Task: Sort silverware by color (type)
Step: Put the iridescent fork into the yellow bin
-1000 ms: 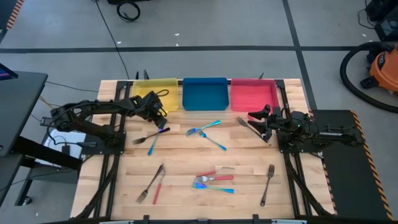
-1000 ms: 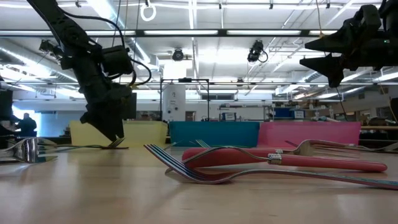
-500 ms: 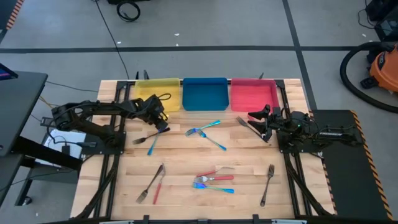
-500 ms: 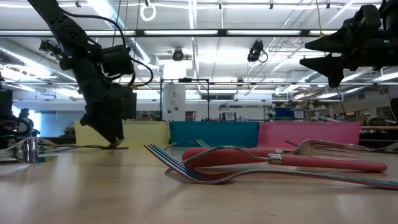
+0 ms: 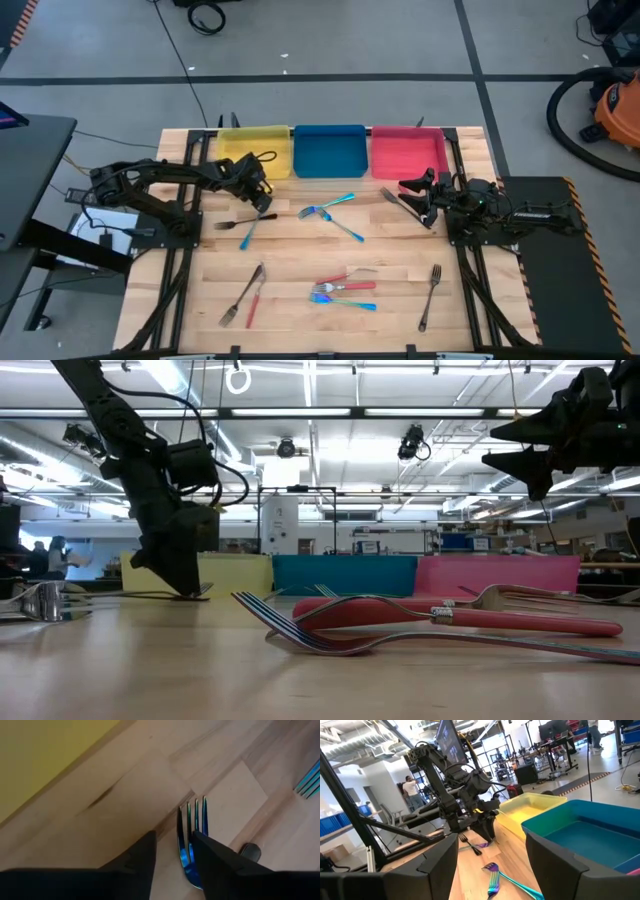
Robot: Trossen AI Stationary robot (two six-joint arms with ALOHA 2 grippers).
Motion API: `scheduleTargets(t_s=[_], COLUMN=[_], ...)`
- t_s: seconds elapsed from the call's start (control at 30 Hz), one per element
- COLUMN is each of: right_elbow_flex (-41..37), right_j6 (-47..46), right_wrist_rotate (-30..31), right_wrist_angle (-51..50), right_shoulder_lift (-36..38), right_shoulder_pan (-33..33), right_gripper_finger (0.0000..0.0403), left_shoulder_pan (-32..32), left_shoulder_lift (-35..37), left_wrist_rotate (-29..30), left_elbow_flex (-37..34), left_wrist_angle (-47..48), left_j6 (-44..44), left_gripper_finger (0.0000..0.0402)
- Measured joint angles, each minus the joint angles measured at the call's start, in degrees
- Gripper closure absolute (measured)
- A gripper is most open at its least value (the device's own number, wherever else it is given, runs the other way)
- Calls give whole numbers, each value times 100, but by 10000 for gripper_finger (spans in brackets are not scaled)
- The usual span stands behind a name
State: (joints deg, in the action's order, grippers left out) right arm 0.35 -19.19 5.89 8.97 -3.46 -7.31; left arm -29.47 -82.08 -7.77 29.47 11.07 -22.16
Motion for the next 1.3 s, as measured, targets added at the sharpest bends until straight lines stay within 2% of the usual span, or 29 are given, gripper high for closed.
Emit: scheduleTargets(t_s=[0.27,0.47,0.67,0.87,1.3], right_elbow_flex=[0,-1,-1,1,0], right_j6=[26,28,28,28,28], right_wrist_rotate=[3,7,28,28,28], right_wrist_angle=[-7,-7,-11,-11,-11], right_shoulder_lift=[0,0,0,0,0], right_shoulder_pan=[0,0,0,0,0], right_gripper_finger=[161,161,161,161,161], left_shoulder_pan=[15,13,13,15,15], left_shoulder_lift=[0,-11,-11,-5,-2], left_wrist_rotate=[-27,-385,-458,-784,-798], left_elbow_flex=[0,0,0,0,4], left_wrist_angle=[-91,-287,-318,-550,-577], left_j6=[27,29,37,55,108], left_gripper_finger=[270,270,273,301,369])
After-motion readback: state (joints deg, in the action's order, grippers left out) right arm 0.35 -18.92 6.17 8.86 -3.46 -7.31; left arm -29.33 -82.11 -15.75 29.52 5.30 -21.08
